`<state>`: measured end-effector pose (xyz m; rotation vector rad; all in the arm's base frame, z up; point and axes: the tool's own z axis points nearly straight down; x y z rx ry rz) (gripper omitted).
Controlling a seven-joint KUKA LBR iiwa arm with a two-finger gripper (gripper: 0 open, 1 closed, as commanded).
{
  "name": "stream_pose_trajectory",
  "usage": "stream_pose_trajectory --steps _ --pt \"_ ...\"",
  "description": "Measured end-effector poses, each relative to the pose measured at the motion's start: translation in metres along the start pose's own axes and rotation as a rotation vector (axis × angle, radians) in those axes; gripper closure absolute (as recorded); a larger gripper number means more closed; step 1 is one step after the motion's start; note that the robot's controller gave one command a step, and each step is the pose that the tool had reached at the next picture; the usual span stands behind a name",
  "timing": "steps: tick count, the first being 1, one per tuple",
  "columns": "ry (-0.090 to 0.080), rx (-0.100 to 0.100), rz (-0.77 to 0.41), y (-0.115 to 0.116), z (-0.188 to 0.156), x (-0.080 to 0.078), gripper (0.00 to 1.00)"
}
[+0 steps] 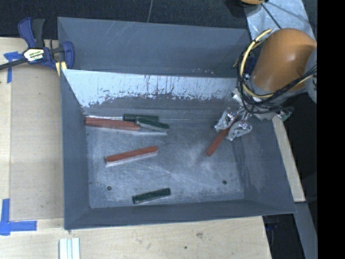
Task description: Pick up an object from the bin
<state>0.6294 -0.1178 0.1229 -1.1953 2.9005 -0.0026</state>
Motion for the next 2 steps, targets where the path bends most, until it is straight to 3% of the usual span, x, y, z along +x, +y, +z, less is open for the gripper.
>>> stream_pose_trajectory --steps 2 --pt "0.002 -0.004 0.001 0.0019 0.0119 0.0014 1.0"
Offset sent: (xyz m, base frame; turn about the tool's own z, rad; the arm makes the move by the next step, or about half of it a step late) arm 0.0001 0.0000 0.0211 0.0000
